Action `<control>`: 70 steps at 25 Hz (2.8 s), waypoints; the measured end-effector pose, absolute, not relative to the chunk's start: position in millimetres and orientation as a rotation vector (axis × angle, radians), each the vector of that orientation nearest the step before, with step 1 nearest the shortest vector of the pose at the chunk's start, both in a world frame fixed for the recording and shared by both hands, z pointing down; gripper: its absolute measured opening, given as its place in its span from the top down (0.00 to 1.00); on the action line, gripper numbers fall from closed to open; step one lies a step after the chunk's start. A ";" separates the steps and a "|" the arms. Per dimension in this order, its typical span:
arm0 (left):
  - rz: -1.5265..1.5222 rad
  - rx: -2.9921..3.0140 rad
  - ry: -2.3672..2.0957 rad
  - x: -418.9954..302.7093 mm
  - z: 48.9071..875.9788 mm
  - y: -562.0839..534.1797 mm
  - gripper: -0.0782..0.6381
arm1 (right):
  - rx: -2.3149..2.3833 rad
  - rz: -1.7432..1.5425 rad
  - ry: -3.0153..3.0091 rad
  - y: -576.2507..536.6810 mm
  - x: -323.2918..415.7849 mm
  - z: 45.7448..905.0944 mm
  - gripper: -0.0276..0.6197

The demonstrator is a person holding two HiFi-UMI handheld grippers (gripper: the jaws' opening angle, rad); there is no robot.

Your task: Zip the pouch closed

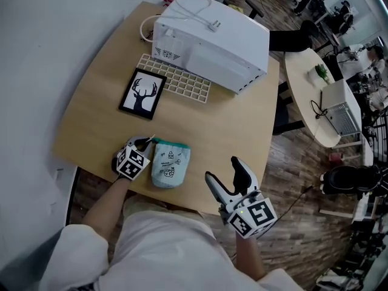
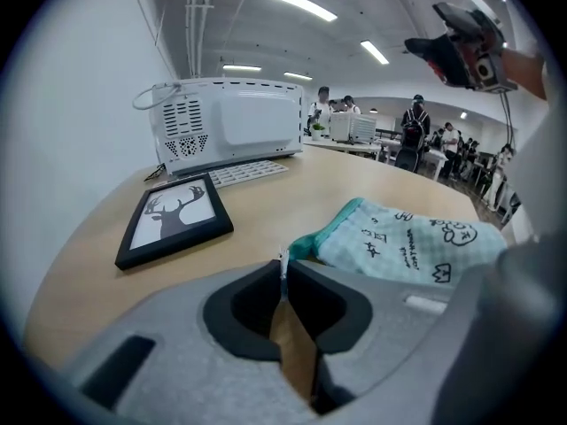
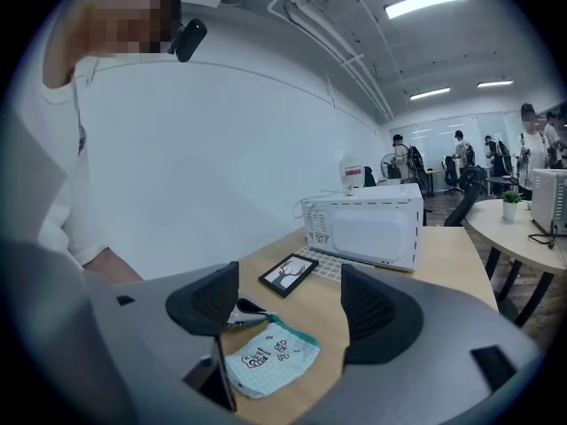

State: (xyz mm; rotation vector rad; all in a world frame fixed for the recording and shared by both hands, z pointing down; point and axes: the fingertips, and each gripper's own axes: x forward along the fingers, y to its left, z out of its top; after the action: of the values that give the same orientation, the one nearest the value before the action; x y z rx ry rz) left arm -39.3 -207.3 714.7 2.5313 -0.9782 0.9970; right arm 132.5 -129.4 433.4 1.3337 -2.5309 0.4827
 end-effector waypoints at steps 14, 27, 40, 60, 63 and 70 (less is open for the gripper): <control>0.845 2.945 -0.826 -6.5 586.8 -210.4 0.85 | 0.686 0.432 -2.725 -116.2 87.5 424.6 0.50; 0.653 3.358 -0.341 12.9 456.7 -155.9 0.85 | 0.304 0.385 -2.831 -144.5 54.3 408.2 0.68; 0.375 3.465 -0.020 19.9 370.7 -121.9 0.85 | -0.071 0.388 -2.818 -135.8 20.6 381.5 0.73; 0.528 3.468 0.073 26.0 397.6 -117.9 0.85 | -0.118 0.402 -2.772 -126.7 28.4 403.0 0.88; 0.516 3.466 0.061 25.9 397.2 -120.1 0.85 | -0.098 0.382 -2.774 -128.0 29.4 402.1 0.89; 0.611 3.502 0.099 32.4 401.3 -118.5 0.85 | -0.067 0.335 -2.741 -126.3 37.1 403.9 0.90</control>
State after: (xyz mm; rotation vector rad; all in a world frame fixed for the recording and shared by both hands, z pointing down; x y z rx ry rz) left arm 32.4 -118.5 401.3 3.5024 0.0993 0.6108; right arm 37.1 -126.3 403.9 -0.0668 -2.7414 0.3351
